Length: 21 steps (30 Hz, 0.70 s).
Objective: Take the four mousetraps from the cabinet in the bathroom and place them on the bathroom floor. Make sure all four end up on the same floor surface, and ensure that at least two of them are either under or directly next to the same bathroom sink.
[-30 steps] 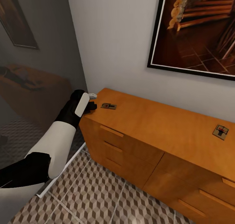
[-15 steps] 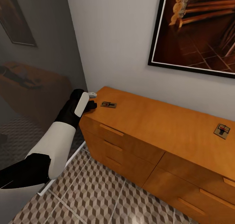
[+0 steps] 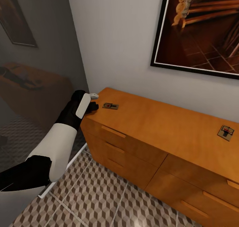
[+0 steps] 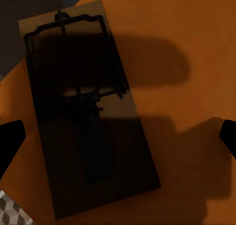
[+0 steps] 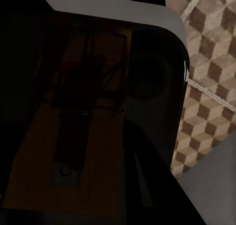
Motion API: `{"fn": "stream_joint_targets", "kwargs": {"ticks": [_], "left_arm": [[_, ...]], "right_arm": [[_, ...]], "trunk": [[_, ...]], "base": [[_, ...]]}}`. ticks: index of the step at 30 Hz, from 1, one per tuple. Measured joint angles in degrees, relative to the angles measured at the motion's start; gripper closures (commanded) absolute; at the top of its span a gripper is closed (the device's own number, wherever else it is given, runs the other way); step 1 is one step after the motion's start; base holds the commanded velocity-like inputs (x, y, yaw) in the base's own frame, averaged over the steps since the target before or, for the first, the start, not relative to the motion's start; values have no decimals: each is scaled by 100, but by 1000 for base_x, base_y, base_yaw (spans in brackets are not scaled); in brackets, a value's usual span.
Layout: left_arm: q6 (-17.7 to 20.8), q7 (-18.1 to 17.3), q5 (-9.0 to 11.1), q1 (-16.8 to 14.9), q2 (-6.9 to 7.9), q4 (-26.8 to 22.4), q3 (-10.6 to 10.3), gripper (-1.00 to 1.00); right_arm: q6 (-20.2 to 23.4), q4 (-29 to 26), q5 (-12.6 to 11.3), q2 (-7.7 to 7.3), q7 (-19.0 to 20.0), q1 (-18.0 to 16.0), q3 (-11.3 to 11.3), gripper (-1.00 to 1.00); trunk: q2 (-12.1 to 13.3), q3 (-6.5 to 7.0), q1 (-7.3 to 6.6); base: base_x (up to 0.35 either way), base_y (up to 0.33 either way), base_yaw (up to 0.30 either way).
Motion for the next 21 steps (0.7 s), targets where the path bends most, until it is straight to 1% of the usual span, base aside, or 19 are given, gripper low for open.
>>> {"fn": "stream_joint_targets", "kwargs": {"ticks": [4, 5, 6, 9, 11, 21], "left_arm": [[0, 0, 0, 0, 0, 0, 0, -100], [0, 0, -2, 0, -1, 0, 0, 100], [-32, -6, 64, 0, -2, 10, 1, 100], [-40, -8, 97, 0, 1, 12, 1, 100], [-2, 8, 4, 0, 1, 0, 1, 100], [26, 16, -91, 0, 5, -41, 4, 100]], "right_arm": [[0, 0, 0, -3, 0, 0, 0, 100], [1, 0, 0, -3, 0, 0, 0, 100], [0, 0, 0, -3, 0, 0, 0, 100], [0, 0, 0, -4, 0, 0, 0, 100], [-2, 0, 0, -4, 0, 0, 0, 100], [-3, 0, 0, -4, 1, 0, 0, 100]], "trunk": [[0, 0, 0], [0, 0, 0], [0, 0, 0], [0, 0, 0], [0, 0, 0], [0, 0, 0]], "base": [[0, 0, 0], [0, 0, 0], [0, 0, 0], [0, 0, 0], [0, 0, 0], [0, 0, 0]]}}
